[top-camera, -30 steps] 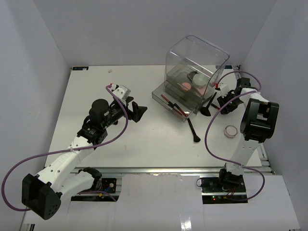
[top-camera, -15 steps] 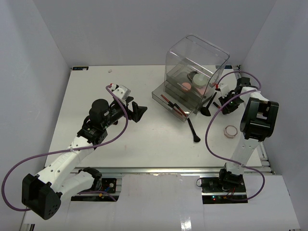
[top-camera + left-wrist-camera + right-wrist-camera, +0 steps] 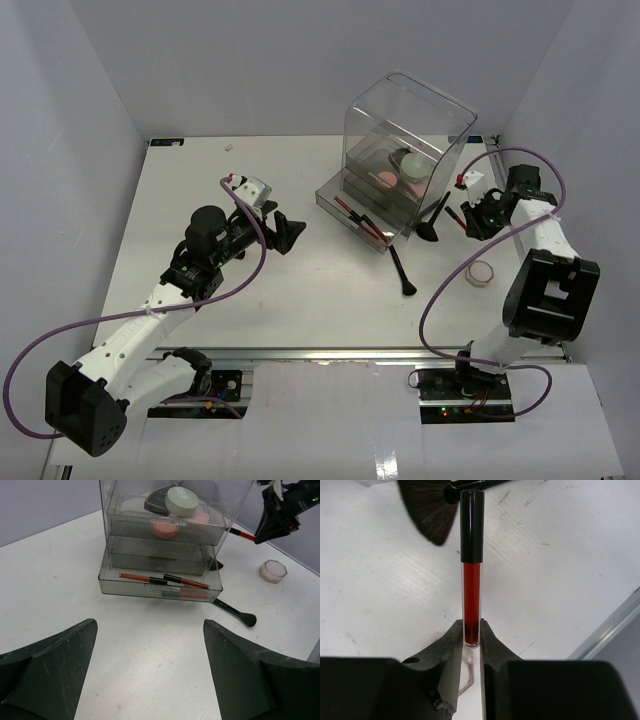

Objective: Organize the makeup

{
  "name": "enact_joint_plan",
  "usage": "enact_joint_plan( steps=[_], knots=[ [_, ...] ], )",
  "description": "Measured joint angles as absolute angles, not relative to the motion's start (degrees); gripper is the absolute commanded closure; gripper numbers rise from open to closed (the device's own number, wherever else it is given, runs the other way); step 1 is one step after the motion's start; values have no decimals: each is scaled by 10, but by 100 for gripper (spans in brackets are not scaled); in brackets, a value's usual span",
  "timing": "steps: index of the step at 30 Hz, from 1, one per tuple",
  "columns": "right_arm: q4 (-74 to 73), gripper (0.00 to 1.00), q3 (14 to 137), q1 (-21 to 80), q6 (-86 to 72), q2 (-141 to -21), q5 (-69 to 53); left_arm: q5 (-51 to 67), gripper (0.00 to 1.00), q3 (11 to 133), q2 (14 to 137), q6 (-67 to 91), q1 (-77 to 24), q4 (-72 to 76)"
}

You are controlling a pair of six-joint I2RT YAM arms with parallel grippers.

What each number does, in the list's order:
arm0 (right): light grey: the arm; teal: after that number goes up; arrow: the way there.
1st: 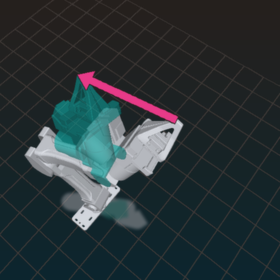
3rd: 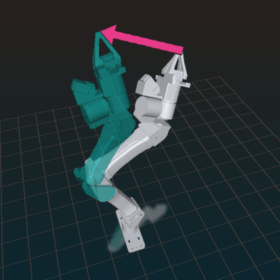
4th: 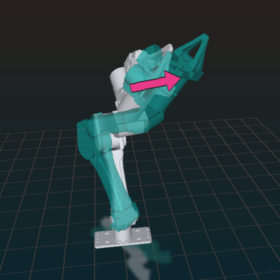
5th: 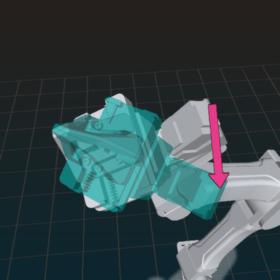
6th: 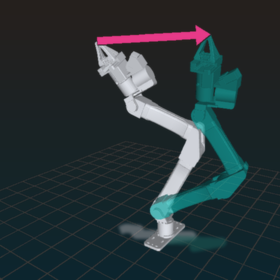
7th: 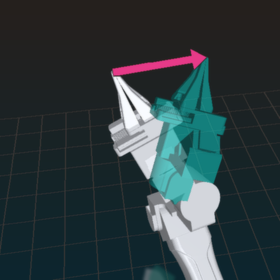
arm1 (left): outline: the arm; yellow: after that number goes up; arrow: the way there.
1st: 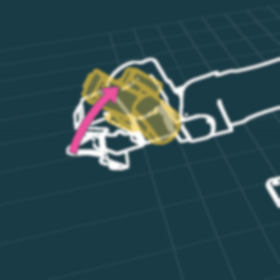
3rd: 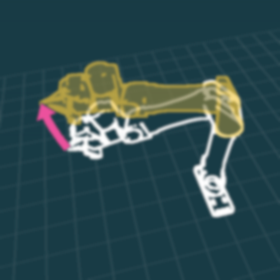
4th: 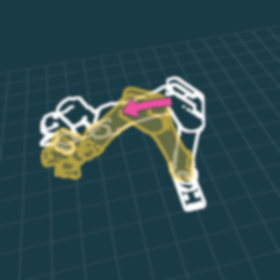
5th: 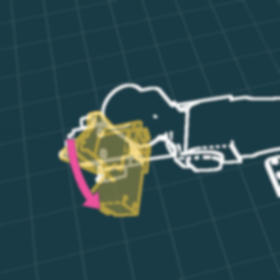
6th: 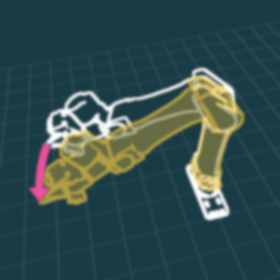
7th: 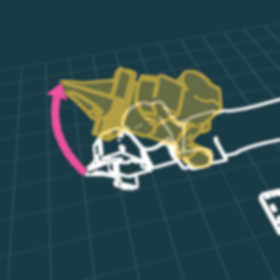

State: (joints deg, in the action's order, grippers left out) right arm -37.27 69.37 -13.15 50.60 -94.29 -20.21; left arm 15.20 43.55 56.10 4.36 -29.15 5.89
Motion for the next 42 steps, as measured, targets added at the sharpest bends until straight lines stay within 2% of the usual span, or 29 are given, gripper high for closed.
enact_joint_plan(
  steps=[9, 14, 21, 27, 32, 37, 42],
  knots=[
    [-397, 83, 569, -132, 524, -746, -259, 155, 2, 435, 561, 46, -291, 59],
    [-458, 83, 517, -128, 586, -625, -305, 162, 2, 435, 561, 54, -291, 60],
    [-469, 83, 516, -21, 601, -574, -324, 176, 2, 435, 572, 66, -291, 65],
    [-414, 83, 553, 169, 519, -649, -276, 233, 2, 421, 598, 99, -291, 105],
    [-367, 83, 632, 236, 448, -767, -214, 272, 2, 417, 636, 118, -291, 119],
    [-310, 81, 740, 260, 383, -901, -145, 287, 2, 417, 654, 127, -291, 121],
    [-291, 65, 752, 260, 359, -956, -89, 295, 2, 417, 654, 130, -291, 124]
  ],
)
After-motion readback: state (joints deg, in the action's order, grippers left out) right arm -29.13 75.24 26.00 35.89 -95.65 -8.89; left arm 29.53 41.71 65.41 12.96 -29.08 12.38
